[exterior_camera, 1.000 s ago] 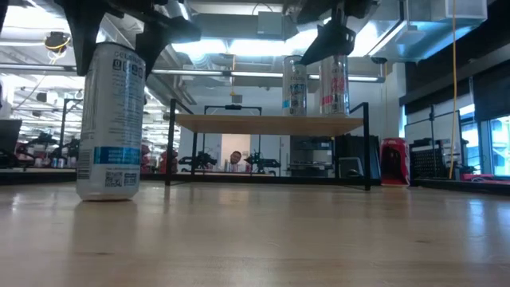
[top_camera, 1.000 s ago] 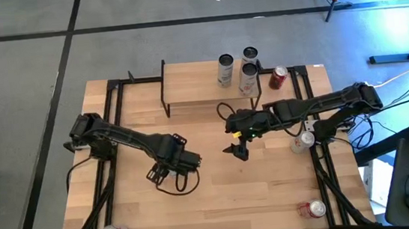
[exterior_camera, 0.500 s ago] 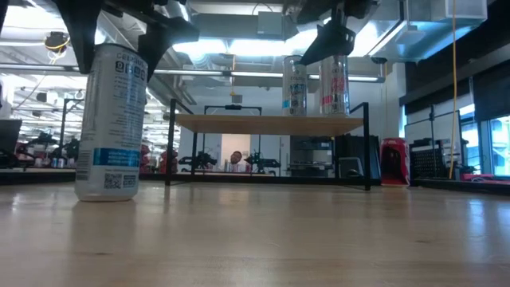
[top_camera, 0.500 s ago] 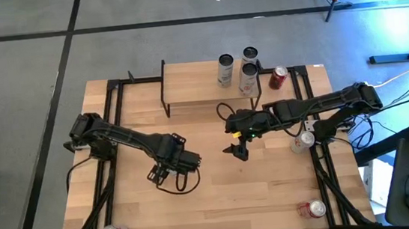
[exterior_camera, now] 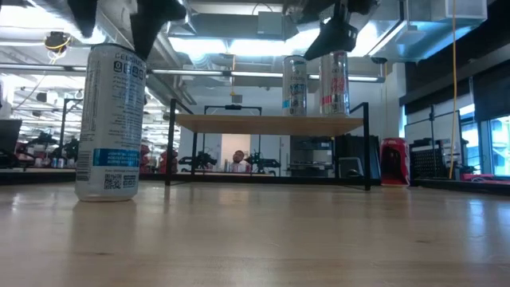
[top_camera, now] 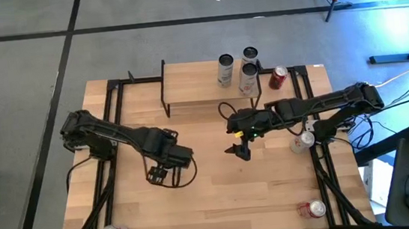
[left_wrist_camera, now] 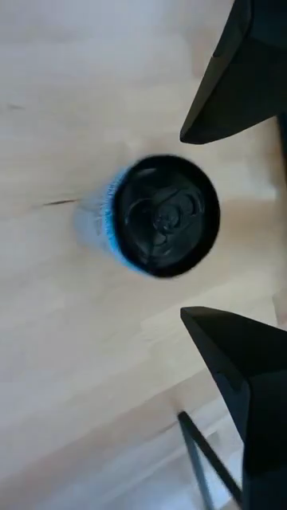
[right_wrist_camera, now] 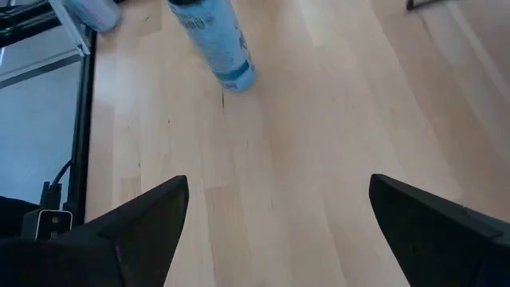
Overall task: Place canned beverage on shelf
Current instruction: Put the white-blue soda can on the shelf aligned with the other white-blue soda can
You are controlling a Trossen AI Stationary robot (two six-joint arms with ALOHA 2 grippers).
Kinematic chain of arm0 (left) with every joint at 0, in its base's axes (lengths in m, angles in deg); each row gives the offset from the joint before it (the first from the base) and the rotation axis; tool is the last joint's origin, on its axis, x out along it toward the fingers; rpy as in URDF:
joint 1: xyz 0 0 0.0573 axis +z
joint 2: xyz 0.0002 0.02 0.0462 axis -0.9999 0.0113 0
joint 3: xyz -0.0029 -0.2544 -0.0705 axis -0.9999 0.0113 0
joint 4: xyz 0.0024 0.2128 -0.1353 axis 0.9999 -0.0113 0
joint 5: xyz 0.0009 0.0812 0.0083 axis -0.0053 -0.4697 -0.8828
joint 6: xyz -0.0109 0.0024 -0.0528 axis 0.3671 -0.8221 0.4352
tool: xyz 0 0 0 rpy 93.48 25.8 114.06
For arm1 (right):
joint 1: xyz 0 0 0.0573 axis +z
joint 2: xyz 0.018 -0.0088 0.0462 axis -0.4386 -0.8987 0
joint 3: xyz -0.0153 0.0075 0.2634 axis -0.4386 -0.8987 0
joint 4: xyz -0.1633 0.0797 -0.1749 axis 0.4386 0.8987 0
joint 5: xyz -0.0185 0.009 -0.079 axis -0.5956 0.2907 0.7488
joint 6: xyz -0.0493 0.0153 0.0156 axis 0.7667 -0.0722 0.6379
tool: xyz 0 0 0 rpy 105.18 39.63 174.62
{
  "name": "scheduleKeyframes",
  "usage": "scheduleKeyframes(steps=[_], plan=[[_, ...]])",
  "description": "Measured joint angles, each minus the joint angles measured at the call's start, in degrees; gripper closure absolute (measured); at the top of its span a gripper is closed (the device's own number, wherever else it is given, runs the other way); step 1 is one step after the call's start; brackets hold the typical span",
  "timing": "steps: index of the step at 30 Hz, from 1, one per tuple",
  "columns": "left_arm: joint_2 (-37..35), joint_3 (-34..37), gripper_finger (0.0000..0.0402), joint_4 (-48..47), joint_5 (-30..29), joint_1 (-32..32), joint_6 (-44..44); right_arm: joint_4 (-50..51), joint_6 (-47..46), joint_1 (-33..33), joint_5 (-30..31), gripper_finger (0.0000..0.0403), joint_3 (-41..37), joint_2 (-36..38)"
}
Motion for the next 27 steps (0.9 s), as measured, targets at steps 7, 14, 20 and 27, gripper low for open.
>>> scheduleKeyframes(steps=[7,14,20,27], plan=[[-6.7,-3.6,0.0068,1.1,-0.6,0.5,27.1,7.7,13.0,-0.9,0.3,0.0027,6.5,1.1],[-10.9,-3.7,0.0068,1.9,-0.7,-1.3,67.0,21.8,21.2,-4.3,0.8,0.0027,11.9,1.9],[-9.4,-3.7,0.0068,2.2,-2.0,-2.9,90.6,27.6,24.1,-6.6,0.8,0.0027,11.2,2.3],[-2.2,-3.6,0.0068,2.2,1.2,-3.3,100.4,26.1,28.6,-6.8,1.0,0.0027,8.4,2.3]])
